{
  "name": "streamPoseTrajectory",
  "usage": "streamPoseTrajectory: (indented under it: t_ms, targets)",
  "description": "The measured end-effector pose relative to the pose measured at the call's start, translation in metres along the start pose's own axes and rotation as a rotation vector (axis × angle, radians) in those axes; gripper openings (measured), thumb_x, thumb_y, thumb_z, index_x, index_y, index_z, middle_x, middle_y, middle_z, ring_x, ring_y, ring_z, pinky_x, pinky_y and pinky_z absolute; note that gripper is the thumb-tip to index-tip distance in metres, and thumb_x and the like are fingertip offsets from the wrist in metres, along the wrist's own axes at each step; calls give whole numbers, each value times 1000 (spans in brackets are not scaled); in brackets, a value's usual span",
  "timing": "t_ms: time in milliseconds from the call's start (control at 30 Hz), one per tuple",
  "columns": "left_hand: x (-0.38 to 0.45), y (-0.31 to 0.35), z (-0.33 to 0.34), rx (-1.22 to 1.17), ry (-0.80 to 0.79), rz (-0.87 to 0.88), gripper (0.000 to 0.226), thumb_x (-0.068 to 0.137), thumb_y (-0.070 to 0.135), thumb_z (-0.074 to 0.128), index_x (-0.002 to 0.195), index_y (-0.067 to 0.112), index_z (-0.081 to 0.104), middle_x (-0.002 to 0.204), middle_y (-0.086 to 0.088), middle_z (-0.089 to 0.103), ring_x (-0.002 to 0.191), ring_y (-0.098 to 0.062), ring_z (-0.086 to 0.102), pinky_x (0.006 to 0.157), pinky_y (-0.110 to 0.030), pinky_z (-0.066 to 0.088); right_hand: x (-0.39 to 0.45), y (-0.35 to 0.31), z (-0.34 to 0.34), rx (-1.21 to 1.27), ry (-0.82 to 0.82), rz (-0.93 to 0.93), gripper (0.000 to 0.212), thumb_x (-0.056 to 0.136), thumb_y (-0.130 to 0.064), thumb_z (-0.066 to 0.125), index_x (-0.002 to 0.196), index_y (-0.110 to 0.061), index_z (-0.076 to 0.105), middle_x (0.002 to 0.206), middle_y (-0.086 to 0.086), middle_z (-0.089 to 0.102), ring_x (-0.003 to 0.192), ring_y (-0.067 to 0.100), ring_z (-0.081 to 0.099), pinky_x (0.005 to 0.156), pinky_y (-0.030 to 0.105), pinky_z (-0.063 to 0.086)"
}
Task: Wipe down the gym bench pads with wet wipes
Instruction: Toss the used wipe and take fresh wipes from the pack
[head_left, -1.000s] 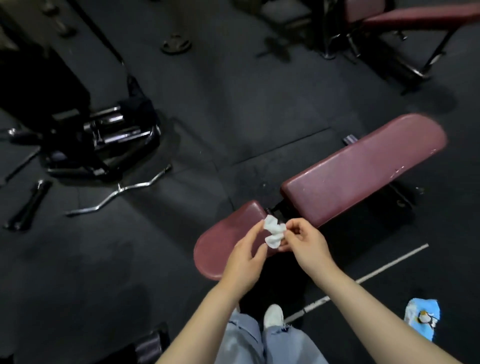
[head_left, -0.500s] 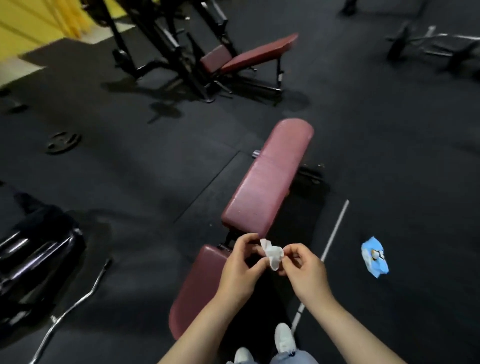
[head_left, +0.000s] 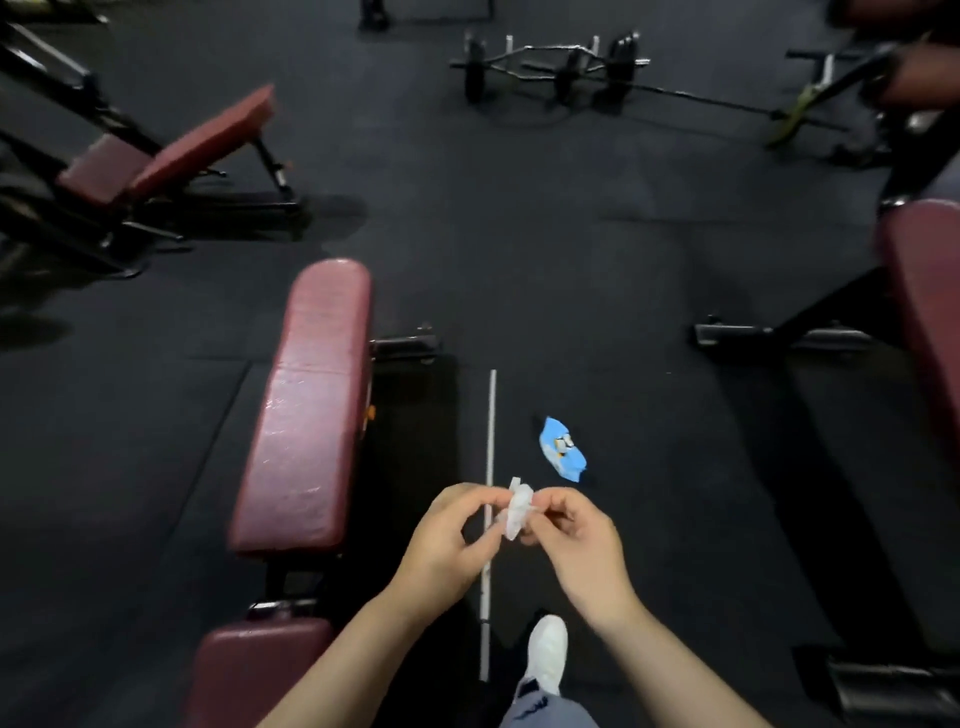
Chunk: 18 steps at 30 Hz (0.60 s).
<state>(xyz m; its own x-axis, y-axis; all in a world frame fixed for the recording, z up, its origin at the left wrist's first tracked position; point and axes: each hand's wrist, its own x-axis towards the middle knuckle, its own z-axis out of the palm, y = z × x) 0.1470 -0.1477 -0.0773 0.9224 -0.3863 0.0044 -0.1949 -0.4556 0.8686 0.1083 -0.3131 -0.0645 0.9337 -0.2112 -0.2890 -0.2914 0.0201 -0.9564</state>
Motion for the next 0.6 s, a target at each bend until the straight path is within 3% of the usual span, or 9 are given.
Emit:
streamPoseTrajectory:
  t_ms: [100, 200, 400, 600]
  targets:
    - [52, 11, 28, 58, -73, 102, 29, 83, 31, 67, 112, 38, 64, 115, 22, 59, 118, -9, 54, 101, -17, 38, 39, -5, -43, 26, 40, 19, 26, 89, -1, 63, 79, -23, 69, 83, 3, 75, 72, 17, 72, 65, 21, 54]
    - [98, 23, 53, 103, -98, 123, 33, 80, 38, 63, 112, 42, 57, 121, 33, 52, 118, 4, 49, 99, -7, 32, 73, -7, -77, 9, 60, 34, 23, 87, 0, 64, 79, -21, 69, 82, 3, 73, 71, 15, 70, 66, 24, 55]
    - [178, 24, 87, 127, -134, 19, 30, 72, 29, 59, 102, 30, 62, 100, 29, 59, 100, -1, 54, 85, -15, 41, 141, -6, -122, -171, 12, -9, 37, 86, 2, 57, 81, -33, 69, 86, -8, 71, 79, 16, 67, 76, 29, 55]
    - [258, -11, 101, 238, -180, -27, 29, 70, 8, 67, 97, 18, 63, 93, 16, 61, 88, -14, 56, 81, -37, 48, 220, 12, -152, -371, 58, 92, 28, 87, -7, 56, 84, -33, 63, 89, -16, 68, 76, -2, 62, 69, 5, 43]
